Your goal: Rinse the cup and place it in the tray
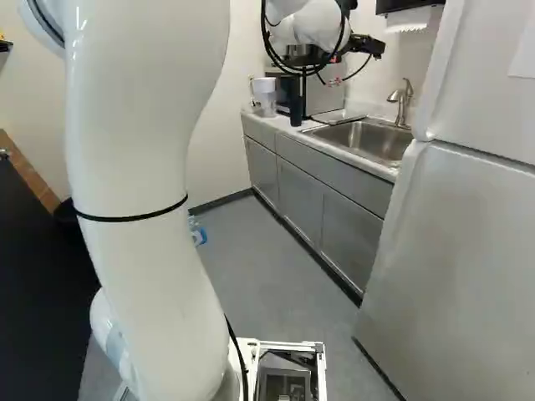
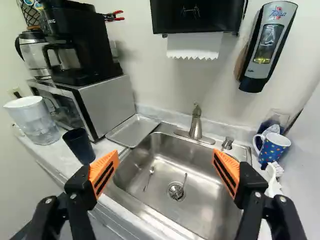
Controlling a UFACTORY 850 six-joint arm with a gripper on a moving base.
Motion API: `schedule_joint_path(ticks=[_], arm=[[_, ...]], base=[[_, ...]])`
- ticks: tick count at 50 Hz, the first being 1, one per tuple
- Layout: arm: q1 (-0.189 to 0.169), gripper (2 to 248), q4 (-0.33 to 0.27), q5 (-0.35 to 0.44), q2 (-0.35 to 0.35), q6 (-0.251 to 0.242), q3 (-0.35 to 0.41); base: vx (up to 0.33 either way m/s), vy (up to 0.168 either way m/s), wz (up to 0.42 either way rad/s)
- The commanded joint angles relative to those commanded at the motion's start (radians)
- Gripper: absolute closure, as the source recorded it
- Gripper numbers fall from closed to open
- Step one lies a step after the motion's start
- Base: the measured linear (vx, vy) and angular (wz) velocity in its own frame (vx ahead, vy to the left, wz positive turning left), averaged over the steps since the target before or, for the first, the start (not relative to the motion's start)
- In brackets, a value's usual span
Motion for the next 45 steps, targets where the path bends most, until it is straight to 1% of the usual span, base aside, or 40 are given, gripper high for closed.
schedule_joint_path(ticks=[30, 45], arm=[[0.000, 3, 0.000, 0.000, 0.000, 0.000, 0.000], [0.000, 3, 0.000, 0.000, 0.000, 0.000, 0.000]], base=[[0.087, 0.002, -0.010], [0.098, 0.008, -0.147]])
